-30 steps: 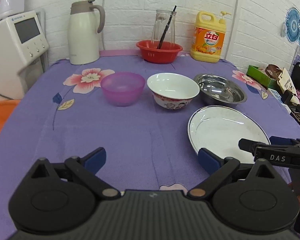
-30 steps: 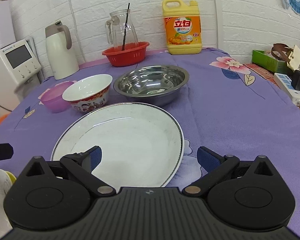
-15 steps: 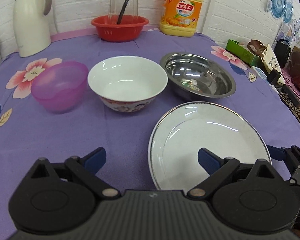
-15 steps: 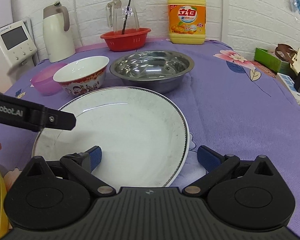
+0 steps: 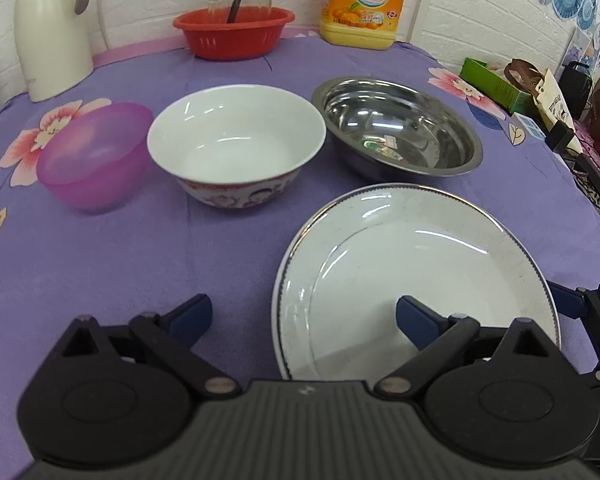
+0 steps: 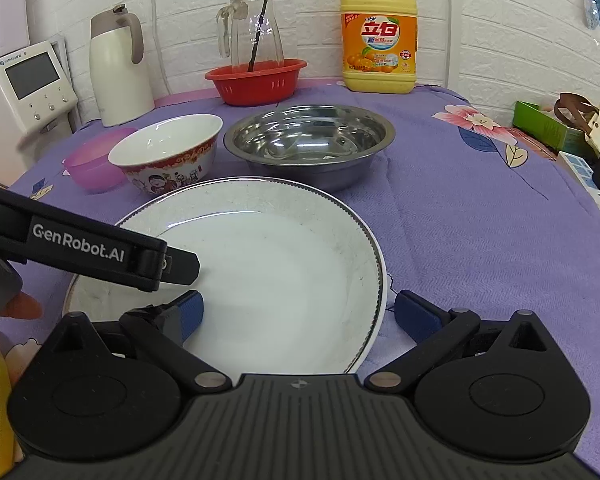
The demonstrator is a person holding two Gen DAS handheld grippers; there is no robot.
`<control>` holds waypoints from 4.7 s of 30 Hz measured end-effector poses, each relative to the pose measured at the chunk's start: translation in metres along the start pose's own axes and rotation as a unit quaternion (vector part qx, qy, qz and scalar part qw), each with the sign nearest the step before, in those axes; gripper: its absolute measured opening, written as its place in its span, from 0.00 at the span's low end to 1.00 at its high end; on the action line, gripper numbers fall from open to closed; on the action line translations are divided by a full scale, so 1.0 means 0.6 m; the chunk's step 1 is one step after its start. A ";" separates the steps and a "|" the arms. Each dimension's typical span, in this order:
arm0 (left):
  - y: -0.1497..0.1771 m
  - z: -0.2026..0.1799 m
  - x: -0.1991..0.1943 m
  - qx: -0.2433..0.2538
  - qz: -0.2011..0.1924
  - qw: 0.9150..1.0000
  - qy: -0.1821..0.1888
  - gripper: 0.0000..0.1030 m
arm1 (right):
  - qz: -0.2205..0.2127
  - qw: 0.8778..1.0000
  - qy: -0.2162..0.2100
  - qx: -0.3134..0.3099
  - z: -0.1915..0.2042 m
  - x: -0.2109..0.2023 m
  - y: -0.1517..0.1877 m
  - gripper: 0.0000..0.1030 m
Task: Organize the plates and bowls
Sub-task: 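Grip the deep plate rim with the left tool and lift it, then lower the deep plate onto the plate stack and open the left tool, then grip the rim of the steel bowl with the left tool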
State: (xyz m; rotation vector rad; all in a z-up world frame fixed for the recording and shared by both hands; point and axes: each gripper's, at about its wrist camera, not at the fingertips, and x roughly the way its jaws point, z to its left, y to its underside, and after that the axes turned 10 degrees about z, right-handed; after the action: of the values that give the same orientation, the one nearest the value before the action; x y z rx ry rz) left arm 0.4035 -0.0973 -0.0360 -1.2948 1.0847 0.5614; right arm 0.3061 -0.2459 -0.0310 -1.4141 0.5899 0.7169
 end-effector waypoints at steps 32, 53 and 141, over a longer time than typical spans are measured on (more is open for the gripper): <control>0.076 -0.014 -0.135 0.018 -0.052 0.998 0.043 0.64 | -0.054 0.999 0.002 0.000 0.063 -0.130 0.035 1.00; 0.342 0.150 -0.236 -0.086 -0.082 0.993 -0.010 0.63 | -0.041 0.988 -0.068 -0.132 0.286 -0.175 0.146 1.00; 0.034 0.019 -0.136 -0.040 -0.081 0.990 0.107 0.96 | 0.084 0.996 0.004 -0.023 -0.089 0.003 -0.102 1.00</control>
State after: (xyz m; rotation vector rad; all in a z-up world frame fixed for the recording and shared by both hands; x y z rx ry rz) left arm 0.3546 -0.0631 0.0246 -1.5235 1.1277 0.3527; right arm 0.3556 -0.2999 0.0040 -1.4222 0.7097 0.8636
